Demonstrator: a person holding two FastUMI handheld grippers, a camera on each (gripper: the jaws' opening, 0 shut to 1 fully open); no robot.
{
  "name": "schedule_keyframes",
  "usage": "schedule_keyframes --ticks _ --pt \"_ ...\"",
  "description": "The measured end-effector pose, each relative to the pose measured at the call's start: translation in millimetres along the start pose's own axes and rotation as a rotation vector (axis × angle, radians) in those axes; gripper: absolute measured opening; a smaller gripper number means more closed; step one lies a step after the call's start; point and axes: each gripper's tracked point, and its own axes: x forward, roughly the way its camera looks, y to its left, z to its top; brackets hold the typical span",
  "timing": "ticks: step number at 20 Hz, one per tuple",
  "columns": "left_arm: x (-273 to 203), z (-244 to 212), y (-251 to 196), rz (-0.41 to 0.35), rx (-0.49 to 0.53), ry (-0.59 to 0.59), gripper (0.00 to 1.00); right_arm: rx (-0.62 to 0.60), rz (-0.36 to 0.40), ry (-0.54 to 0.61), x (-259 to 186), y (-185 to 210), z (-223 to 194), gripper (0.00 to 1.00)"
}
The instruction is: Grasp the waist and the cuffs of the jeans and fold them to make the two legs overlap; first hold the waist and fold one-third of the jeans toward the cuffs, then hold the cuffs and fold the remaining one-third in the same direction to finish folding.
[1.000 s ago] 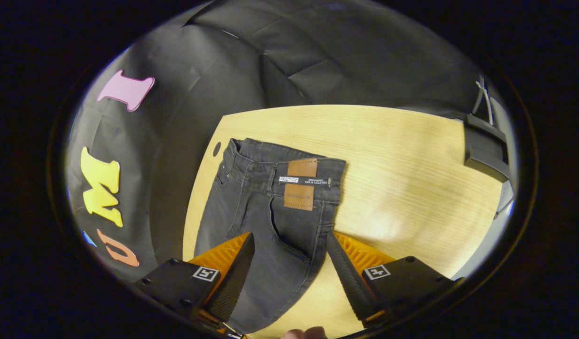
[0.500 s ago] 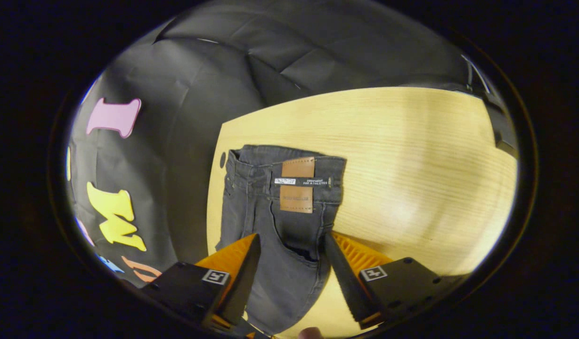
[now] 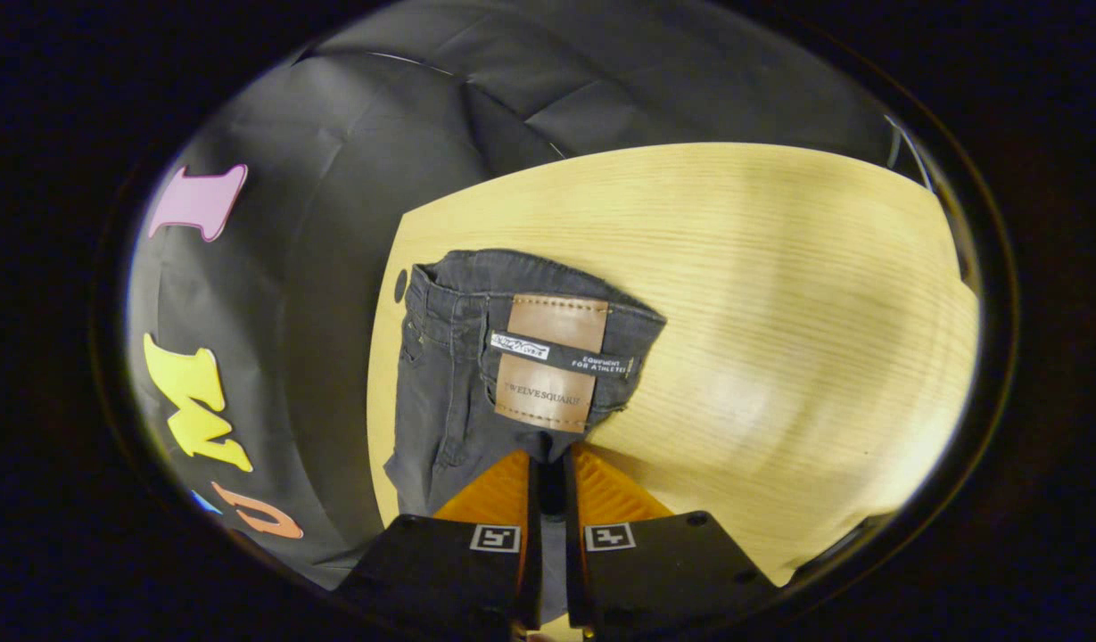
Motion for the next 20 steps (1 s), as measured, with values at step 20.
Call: schedule_keyframes --ticks 20 --pt "20 20 -163 -0.023 0.172 0.174 0.05 -0.199 -0.123 0.106 -17 131 19 0.11"
